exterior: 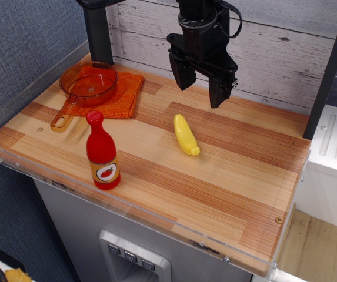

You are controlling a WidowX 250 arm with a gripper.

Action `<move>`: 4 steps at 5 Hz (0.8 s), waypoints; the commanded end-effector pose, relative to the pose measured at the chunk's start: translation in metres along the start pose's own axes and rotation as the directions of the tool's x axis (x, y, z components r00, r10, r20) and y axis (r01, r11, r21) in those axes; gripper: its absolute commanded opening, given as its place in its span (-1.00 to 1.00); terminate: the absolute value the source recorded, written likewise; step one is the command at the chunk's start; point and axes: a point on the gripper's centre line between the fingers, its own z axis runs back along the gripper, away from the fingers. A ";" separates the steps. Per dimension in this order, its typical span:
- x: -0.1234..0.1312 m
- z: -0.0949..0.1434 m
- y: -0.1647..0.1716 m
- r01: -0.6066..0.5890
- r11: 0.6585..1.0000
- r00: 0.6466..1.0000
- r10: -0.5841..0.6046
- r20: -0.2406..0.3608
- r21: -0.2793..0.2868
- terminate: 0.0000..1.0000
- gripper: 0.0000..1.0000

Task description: Move the red bottle next to the top point of the banana

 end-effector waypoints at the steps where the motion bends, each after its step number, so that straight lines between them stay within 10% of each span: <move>1: 0.000 0.000 0.000 0.000 1.000 1.000 0.000 0.000 0.000 -1.00 1.00; 4: -0.039 0.044 0.011 -0.022 0.995 1.000 0.021 0.010 0.093 -1.00 1.00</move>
